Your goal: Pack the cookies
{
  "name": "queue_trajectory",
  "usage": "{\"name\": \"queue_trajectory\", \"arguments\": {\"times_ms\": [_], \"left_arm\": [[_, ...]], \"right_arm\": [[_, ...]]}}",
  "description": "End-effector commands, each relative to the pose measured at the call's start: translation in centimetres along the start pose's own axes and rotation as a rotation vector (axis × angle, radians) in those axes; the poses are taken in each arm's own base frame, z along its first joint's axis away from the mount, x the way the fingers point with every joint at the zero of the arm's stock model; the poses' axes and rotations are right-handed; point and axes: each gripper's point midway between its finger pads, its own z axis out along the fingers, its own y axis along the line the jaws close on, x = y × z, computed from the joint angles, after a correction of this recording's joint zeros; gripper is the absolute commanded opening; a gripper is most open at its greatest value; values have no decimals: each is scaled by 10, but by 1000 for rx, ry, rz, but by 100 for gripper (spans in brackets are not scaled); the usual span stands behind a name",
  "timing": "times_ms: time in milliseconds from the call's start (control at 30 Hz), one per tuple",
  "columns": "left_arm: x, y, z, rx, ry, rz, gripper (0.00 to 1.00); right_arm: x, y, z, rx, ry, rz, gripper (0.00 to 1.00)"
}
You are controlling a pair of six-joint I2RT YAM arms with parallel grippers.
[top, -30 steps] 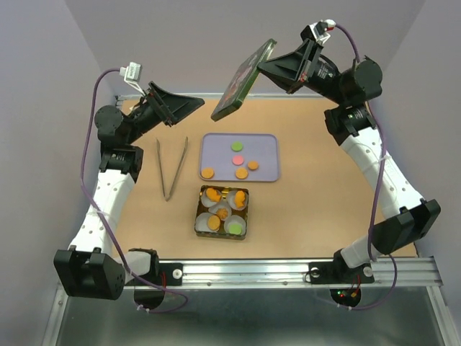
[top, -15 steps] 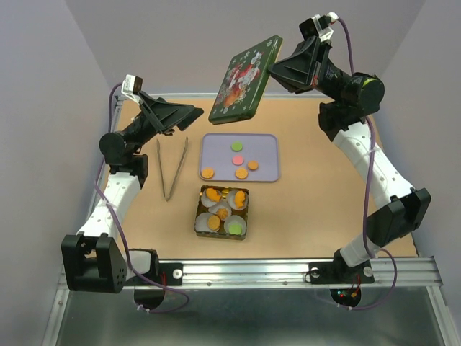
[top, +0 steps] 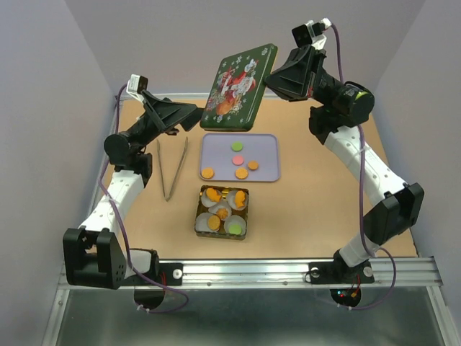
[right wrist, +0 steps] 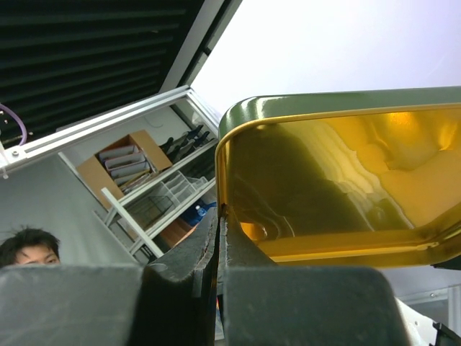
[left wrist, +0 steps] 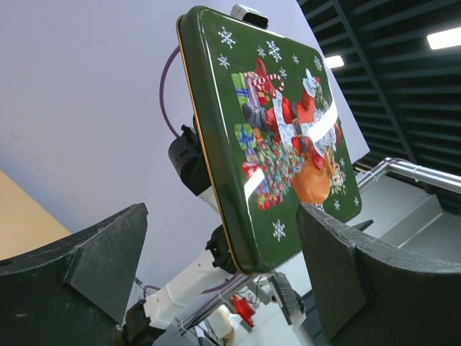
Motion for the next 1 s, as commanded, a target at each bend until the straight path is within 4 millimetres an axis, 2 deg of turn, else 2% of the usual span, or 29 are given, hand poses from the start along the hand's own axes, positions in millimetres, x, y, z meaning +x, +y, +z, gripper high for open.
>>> {"name": "queue_trajectory", "arguments": {"times_ms": [0, 267, 533, 600, 933, 967], "left_arm": [[9, -31, 3, 137, 24, 86, 94], [9, -42, 8, 233, 33, 65, 91], [12, -52, -1, 336, 39, 28, 75], [13, -52, -1, 340, 45, 32, 74], [28, -56, -7, 346, 115, 37, 65], [30, -57, -8, 353, 120, 42, 59]], "right_arm": [[10, 14, 2, -71, 13, 44, 0], [19, -5, -1, -74, 21, 88, 0], [32, -21, -13, -72, 13, 139, 1], [33, -25, -14, -66, 12, 145, 0], [29, -42, -16, -56, 8, 150, 0], [28, -43, -16, -57, 9, 148, 0]]}}
